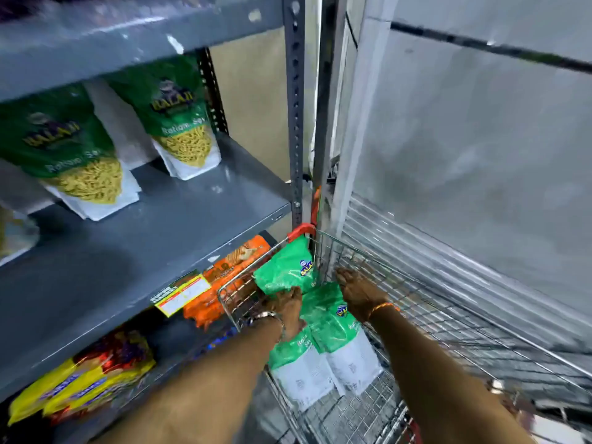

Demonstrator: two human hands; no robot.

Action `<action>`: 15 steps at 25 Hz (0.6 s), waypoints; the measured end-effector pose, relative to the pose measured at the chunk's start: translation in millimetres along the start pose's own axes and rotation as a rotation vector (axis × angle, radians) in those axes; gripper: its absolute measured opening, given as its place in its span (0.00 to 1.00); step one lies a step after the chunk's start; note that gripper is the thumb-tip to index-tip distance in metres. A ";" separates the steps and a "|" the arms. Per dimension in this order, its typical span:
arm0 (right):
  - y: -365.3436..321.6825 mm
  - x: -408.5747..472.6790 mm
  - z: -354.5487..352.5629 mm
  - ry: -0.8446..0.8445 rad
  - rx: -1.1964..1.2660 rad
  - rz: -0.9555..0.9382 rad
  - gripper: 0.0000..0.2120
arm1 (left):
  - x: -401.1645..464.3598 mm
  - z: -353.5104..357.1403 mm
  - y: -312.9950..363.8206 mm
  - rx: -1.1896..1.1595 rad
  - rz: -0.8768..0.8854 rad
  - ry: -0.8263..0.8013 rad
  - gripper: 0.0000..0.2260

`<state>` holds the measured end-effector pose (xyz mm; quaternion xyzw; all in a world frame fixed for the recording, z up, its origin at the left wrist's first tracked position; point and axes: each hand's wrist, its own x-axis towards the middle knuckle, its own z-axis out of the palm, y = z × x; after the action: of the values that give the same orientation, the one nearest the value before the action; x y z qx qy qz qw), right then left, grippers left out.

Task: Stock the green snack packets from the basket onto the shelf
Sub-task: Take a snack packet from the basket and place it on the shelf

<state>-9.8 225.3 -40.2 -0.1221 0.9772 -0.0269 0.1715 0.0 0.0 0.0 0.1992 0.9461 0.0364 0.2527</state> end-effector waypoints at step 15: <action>28.9 -46.5 -5.2 -0.083 0.185 0.025 0.04 | -15.8 6.5 43.9 -0.054 -0.048 0.014 0.15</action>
<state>24.2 264.8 -22.8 -0.0944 0.9641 -0.1096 0.2226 31.5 33.9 9.1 0.1692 0.9510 0.0571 0.2523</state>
